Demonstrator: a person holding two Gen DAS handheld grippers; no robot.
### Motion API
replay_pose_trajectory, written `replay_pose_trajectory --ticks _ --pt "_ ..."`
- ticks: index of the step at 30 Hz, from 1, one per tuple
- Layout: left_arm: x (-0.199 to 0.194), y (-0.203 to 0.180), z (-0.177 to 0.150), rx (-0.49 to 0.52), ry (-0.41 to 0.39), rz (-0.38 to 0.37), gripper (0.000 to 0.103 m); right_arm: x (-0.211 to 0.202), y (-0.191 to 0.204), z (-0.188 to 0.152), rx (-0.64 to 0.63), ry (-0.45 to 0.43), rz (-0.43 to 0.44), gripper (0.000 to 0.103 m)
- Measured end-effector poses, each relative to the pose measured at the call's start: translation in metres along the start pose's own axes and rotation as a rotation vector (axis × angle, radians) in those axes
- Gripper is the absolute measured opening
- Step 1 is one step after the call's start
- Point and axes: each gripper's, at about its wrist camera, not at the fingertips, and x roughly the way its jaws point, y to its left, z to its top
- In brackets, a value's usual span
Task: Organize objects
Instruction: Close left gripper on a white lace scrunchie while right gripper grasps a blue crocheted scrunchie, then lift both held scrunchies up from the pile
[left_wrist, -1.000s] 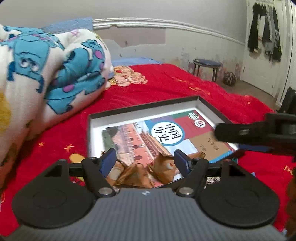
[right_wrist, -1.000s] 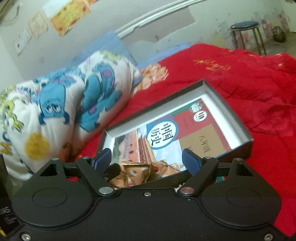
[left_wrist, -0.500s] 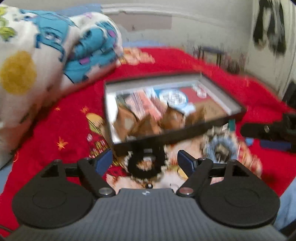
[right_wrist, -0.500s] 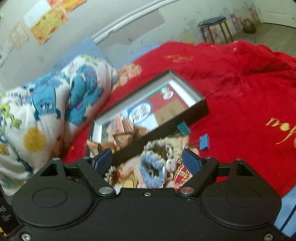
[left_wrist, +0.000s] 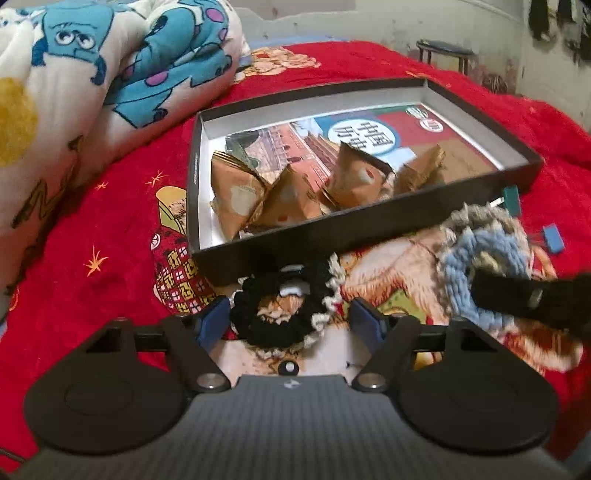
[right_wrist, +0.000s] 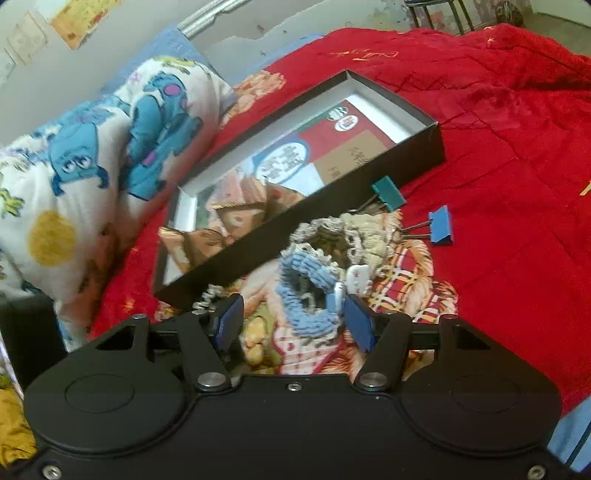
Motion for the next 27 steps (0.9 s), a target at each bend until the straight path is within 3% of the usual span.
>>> replay_pose_trajectory --ticks 2,4,6,14,18,20,24,27 --pt "0.002 0.004 0.002 -0.025 0.013 -0.013 0.056 0.008 -0.004 0.0 0.029 0.027 0.002 0.054" --pt "0.003 0.007 0.004 -0.052 0.021 -0.025 0.031 0.013 -0.007 -0.001 0.07 0.03 -0.009 0.052" --pt "0.002 0.008 0.004 -0.062 0.014 -0.009 0.019 0.015 -0.007 0.0 0.076 0.021 -0.019 0.051" --pt "0.0 0.003 0.005 -0.06 -0.006 0.036 0.019 0.011 -0.018 0.001 0.161 0.016 0.001 0.041" --pt "-0.004 0.006 0.004 -0.136 -0.044 -0.036 0.019 0.01 -0.027 -0.003 0.237 0.018 -0.003 0.024" --pt "-0.004 0.004 0.004 -0.155 -0.051 -0.075 0.019 0.01 -0.03 -0.004 0.257 0.018 0.006 0.022" --pt "-0.002 -0.009 0.004 -0.112 -0.043 -0.122 0.016 0.01 -0.031 -0.003 0.269 0.015 0.036 0.016" --pt "-0.003 -0.018 0.004 -0.059 -0.051 -0.113 0.016 0.01 -0.029 -0.002 0.262 0.015 0.061 0.015"
